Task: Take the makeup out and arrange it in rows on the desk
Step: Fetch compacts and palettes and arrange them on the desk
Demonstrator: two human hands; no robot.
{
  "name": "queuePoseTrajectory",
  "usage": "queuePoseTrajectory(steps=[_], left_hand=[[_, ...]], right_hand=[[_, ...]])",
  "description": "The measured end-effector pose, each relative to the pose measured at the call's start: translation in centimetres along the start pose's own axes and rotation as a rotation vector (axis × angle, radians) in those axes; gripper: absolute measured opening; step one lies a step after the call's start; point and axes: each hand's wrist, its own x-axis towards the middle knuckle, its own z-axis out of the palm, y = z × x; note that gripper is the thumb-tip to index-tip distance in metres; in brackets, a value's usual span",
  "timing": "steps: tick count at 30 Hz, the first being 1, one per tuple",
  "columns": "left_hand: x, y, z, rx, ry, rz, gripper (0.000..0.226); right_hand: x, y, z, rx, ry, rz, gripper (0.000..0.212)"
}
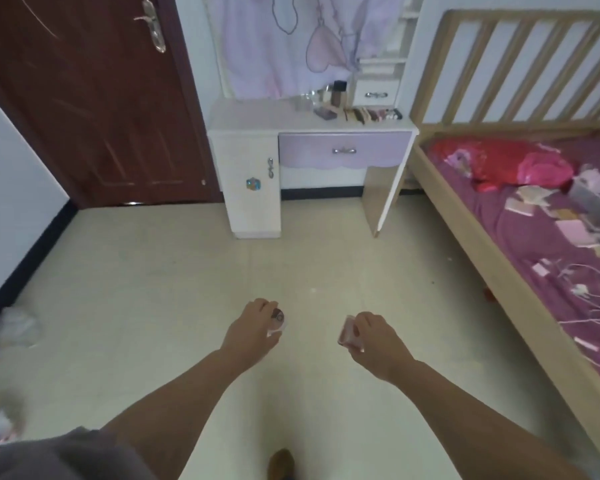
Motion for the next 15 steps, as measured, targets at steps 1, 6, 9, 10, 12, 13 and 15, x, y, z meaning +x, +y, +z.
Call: queuePoseTrajectory(steps=[1,6,9,10,12,13,15], left_hand=[[2.4,-0.6,-0.7,0.001,0.003,-0.001,0.051],[13.9,-2.5,-1.8,-0.015,-0.014,0.008,0.05],[21.5,-3.6,-1.6,-0.021,0.02,0.027,0.049],[24.2,-3.9,-1.5,-0.026,0.031,0.03,0.05],[29.8,-4.4,-1.9,-0.029,0.036,0.025,0.05],[32.7,-4.6,-2.1,-0.035,0.053,0.017,0.049],[38.2,-4.9,-2.8,-0.061,0.104,0.003,0.046]], right_hand=[[2.2,0.4,-0.7,0.013,0.0,0.012,0.044],[12.9,3.6,-3.0,0.019,-0.004,0.029,0.043],[20.5,6.4,-4.2,0.008,0.013,0.0,0.043],[23.2,7.3,-4.7,0.008,0.02,-0.008,0.043],[28.8,9.4,-5.9,0.006,0.042,-0.032,0.044],[31.5,10.5,-6.5,-0.001,0.051,-0.048,0.045],[37.0,12.8,-8.4,-0.011,0.057,-0.079,0.045]])
